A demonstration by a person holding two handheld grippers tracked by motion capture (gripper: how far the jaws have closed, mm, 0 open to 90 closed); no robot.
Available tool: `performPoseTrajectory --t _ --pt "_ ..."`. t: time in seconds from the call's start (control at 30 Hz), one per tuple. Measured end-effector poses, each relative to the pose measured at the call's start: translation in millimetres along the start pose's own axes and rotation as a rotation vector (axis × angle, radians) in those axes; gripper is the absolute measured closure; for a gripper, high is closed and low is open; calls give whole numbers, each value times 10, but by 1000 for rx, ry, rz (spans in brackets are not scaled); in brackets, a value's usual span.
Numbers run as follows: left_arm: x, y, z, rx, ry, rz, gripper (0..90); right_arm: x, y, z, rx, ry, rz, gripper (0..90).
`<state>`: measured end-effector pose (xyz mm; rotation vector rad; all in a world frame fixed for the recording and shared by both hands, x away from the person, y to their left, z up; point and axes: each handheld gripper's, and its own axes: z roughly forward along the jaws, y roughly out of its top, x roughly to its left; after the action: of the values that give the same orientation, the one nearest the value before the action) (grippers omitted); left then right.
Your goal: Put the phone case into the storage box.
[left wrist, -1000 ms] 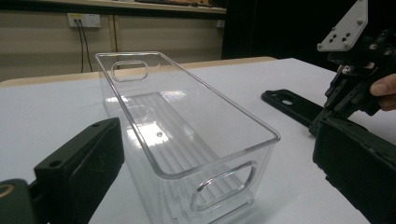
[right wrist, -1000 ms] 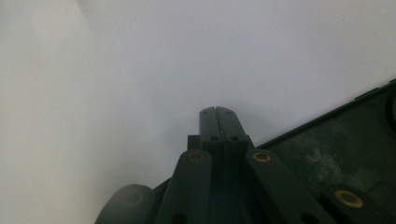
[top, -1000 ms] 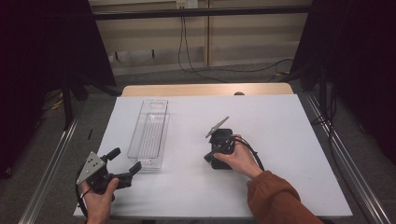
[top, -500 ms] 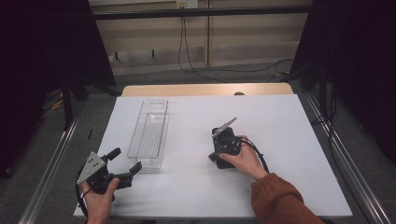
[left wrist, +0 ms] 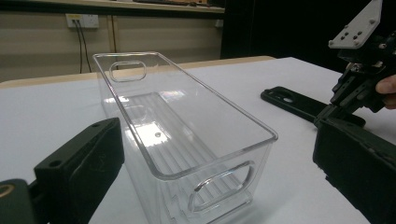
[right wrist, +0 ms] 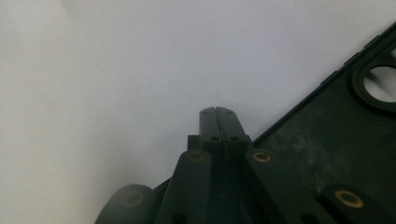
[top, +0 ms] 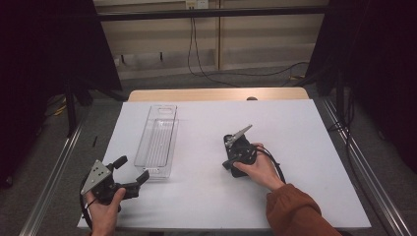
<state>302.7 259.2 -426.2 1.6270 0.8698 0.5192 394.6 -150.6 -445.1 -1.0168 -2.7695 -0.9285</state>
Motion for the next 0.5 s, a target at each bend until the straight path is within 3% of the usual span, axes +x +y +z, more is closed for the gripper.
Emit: performPoseTrajectory --t 0.5 --pt "-5 -2 8 3 -6 -3 21 -93 -68 -53 -16 0 31 900"
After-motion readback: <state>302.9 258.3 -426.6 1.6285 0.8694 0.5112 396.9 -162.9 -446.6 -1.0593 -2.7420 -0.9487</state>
